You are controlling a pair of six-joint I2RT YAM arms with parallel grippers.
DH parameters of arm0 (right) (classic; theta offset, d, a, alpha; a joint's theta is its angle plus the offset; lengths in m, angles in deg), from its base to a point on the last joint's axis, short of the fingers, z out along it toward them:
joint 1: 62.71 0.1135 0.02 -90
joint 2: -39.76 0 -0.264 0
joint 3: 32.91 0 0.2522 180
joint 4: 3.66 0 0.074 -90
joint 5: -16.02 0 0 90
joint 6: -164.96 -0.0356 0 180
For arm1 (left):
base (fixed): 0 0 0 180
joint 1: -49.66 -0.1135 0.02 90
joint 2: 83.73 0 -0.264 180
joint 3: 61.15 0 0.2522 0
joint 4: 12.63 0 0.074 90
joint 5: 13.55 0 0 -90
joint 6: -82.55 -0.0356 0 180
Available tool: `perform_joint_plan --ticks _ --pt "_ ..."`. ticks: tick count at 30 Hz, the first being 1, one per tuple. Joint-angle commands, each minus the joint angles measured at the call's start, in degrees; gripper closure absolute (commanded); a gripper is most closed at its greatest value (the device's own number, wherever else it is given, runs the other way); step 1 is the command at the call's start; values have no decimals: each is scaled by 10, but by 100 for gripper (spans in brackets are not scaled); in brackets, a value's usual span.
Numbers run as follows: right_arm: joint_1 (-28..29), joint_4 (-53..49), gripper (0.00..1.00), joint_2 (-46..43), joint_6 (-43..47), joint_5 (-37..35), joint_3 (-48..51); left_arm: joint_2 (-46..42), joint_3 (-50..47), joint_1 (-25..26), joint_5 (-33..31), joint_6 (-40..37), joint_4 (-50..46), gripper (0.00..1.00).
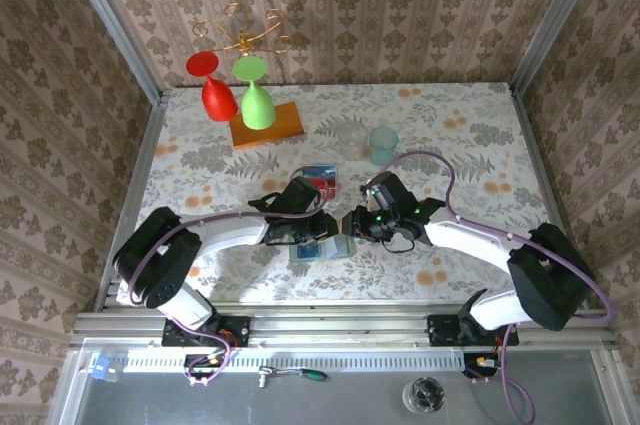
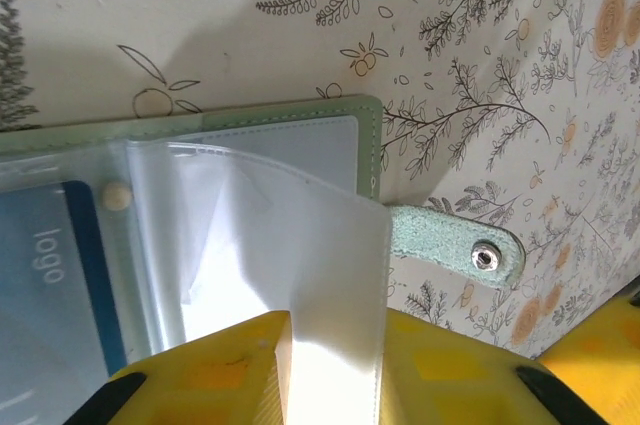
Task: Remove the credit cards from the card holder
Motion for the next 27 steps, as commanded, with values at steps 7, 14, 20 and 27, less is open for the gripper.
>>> perform_joint_plan --ticks 7,14,20,27 --pt "-4 -41 66 -48 8 -21 20 44 38 16 9 14 36 68" --pt "-4 -44 66 -53 3 -28 21 54 50 14 22 8 40 67" --pt "-3 -32 66 -40 -5 -25 18 48 42 10 26 6 39 67" --pt "2 0 66 -12 -22 -23 17 13 24 -12 33 -11 13 67"
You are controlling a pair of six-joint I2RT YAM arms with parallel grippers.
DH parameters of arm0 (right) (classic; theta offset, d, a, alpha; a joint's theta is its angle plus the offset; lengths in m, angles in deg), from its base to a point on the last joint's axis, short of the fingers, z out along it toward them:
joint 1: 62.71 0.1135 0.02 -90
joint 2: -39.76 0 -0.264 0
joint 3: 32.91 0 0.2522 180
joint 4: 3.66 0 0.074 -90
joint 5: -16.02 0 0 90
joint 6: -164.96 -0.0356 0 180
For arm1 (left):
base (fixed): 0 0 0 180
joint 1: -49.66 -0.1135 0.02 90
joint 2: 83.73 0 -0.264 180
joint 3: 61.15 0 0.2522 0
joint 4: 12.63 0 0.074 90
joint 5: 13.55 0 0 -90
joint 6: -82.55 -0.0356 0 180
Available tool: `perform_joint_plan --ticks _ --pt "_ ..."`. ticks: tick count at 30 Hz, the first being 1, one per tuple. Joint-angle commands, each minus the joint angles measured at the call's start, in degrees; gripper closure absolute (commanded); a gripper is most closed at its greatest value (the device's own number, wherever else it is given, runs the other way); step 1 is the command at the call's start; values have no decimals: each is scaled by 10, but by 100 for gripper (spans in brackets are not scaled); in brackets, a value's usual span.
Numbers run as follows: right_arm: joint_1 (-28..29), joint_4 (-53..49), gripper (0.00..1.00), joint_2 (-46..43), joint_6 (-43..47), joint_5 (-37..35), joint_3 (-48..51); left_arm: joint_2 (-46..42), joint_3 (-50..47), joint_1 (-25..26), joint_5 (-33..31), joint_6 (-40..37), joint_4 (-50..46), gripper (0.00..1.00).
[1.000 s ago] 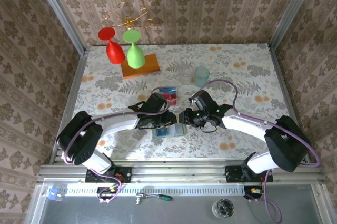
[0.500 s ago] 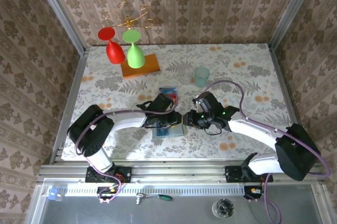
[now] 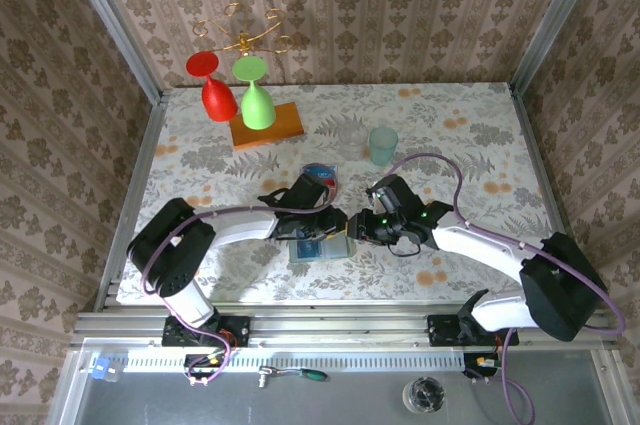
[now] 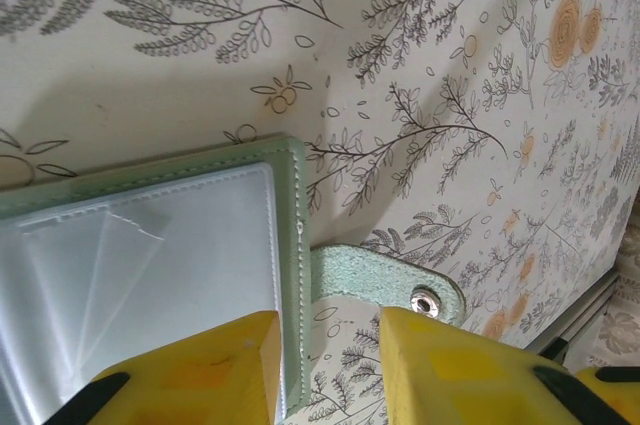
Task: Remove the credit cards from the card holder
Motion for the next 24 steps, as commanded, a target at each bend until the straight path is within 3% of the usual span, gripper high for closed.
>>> perform_joint_plan --ticks 1,24 --pt "5 23 66 21 -18 -14 -2 -35 -13 -14 11 -22 -25 67" --pt "78 63 67 178 -41 -15 -109 -202 -137 -108 12 -57 -93 69"
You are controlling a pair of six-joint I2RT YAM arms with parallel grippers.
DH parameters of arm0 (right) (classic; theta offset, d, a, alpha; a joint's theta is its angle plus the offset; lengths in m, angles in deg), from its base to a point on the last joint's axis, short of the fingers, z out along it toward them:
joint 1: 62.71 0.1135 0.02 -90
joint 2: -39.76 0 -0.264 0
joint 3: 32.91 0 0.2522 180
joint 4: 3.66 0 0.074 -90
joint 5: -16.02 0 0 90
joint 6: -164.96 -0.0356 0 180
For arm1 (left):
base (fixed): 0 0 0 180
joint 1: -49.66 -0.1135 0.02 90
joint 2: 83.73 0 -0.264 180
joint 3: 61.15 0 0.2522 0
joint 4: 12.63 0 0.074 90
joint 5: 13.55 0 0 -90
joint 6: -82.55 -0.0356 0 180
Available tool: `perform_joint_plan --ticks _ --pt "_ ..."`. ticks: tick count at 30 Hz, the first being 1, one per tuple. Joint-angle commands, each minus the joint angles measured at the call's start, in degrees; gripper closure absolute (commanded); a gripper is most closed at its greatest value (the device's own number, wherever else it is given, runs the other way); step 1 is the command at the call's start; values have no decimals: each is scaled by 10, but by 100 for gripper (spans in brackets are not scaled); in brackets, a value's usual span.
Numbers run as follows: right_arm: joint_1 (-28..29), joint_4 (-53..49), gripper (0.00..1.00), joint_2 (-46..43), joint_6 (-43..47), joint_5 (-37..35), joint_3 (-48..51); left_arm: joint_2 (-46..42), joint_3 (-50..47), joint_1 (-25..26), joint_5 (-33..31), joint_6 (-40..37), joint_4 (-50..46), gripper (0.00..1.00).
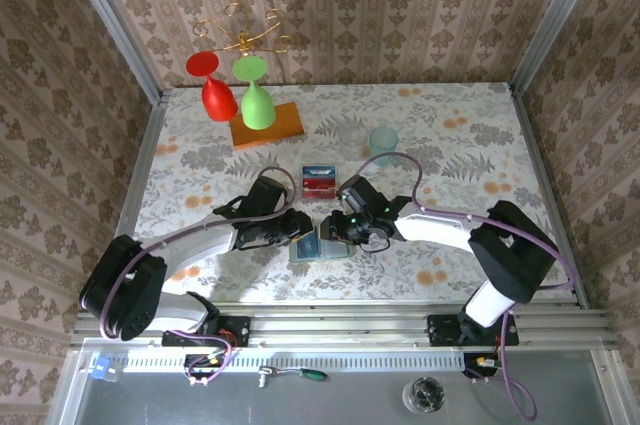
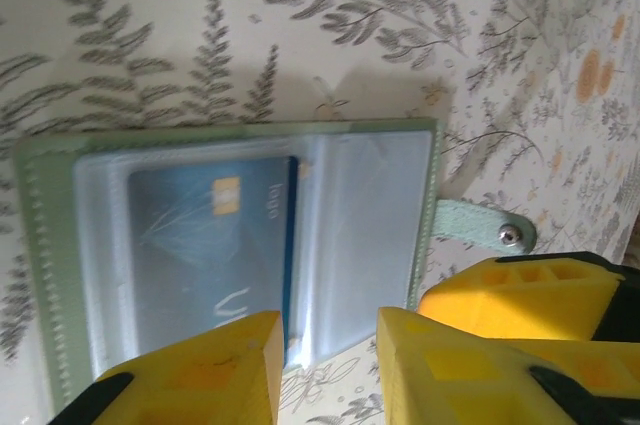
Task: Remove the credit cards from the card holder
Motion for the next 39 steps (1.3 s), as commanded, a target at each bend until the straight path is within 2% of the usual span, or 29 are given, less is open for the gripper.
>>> perform_joint_plan --ticks 1,7,25,39 --pt "9 2 67 19 -12 -10 -22 -23 -17 -10 -2 -16 -18 69" --pt "12 -10 68 38 -5 0 -40 -40 -42 -19 -14 -12 -17 72" --pt "14 -38 68 71 12 14 -79 -41 -73 -32 -31 -20 -10 95" --pt "13 -40 69 85 13 14 -93 -15 -54 -51 1 -43 6 99"
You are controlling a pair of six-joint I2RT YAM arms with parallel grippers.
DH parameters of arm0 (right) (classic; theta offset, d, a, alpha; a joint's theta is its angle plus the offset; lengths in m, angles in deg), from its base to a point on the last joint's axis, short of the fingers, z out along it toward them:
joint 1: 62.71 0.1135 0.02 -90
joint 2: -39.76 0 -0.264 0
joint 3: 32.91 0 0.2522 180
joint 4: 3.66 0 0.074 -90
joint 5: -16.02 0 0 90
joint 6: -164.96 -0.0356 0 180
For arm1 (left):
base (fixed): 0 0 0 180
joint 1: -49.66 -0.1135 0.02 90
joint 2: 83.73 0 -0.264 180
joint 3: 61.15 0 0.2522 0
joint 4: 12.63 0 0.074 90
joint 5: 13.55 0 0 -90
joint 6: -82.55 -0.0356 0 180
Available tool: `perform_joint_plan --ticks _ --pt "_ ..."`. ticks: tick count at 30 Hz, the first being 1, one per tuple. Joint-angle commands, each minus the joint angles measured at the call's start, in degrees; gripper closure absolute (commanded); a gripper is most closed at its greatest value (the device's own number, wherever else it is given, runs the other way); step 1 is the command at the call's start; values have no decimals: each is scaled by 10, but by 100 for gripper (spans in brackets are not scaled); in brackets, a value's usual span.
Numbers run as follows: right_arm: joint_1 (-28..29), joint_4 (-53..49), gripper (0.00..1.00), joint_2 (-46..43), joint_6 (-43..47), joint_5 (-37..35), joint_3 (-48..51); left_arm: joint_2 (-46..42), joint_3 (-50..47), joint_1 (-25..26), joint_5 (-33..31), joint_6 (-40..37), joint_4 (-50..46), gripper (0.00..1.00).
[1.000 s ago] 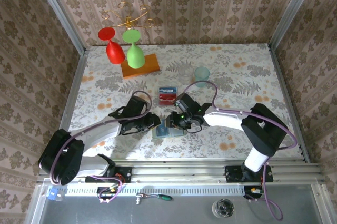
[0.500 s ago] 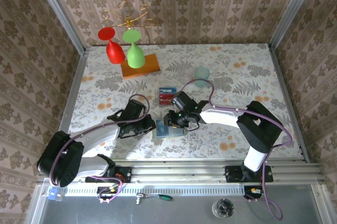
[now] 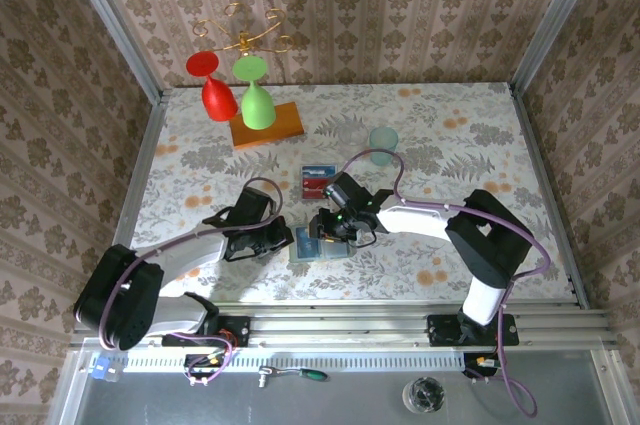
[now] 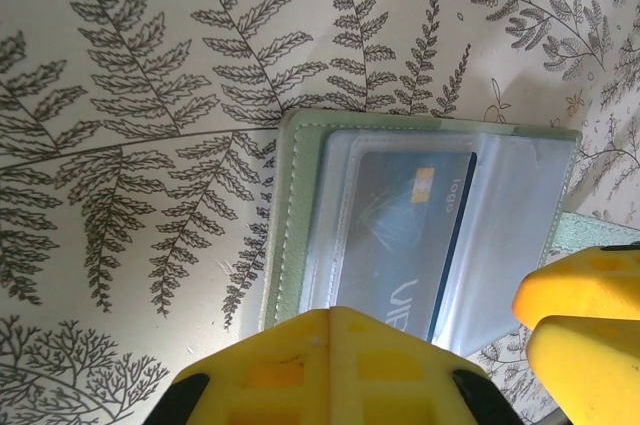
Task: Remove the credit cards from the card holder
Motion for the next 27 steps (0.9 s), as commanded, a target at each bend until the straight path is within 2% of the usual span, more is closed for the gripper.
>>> perform_joint_plan --ticks 1,27 --pt "4 -14 68 11 7 5 -20 12 15 -5 17 -16 8 99" --pt "4 -17 69 13 9 2 -18 56 16 -6 31 -16 34 100"
